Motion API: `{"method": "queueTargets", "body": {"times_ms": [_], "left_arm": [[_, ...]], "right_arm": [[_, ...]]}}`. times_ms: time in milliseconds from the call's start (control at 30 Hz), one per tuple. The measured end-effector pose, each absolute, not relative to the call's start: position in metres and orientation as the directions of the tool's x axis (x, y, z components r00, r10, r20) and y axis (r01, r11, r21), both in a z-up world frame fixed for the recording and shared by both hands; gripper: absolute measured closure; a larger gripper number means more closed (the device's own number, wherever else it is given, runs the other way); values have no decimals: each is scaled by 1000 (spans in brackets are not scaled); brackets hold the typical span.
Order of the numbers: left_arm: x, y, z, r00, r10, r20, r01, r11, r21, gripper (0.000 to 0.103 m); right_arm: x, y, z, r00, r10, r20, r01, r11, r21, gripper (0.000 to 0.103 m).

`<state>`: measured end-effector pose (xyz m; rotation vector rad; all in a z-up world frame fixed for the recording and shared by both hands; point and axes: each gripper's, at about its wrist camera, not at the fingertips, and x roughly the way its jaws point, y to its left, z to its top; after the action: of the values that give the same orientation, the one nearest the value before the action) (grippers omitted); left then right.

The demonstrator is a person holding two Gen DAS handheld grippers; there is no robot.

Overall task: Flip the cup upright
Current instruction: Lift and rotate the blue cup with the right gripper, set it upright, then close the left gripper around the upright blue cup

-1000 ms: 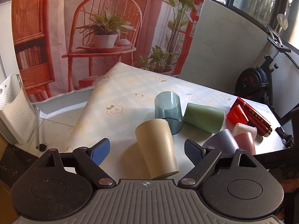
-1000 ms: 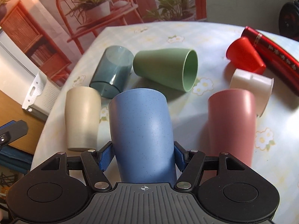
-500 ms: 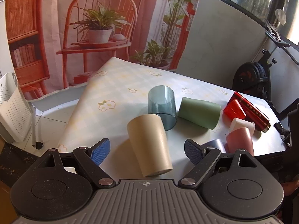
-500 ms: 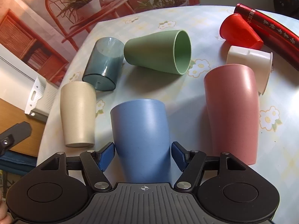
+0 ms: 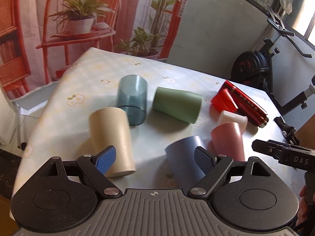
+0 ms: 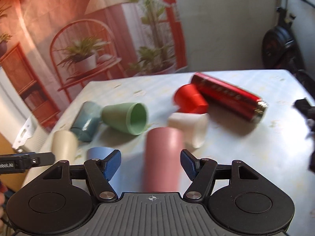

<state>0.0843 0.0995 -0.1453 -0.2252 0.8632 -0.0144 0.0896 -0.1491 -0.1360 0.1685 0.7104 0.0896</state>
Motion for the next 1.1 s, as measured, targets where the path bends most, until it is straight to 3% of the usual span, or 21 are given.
{"method": "queueTargets", "body": {"times_ms": [333,1100], "left_arm": [[115,56,-165,581,-189,-791,-69,958,-279,15],[174,42,-227,438,-298,-848,-153,905,-397,16]], "right_arm": [[74,-219,-157,773,25,-634,113,978,177,40],[65,-261,-171,764,-14,-645,185,962,199,40]]}}
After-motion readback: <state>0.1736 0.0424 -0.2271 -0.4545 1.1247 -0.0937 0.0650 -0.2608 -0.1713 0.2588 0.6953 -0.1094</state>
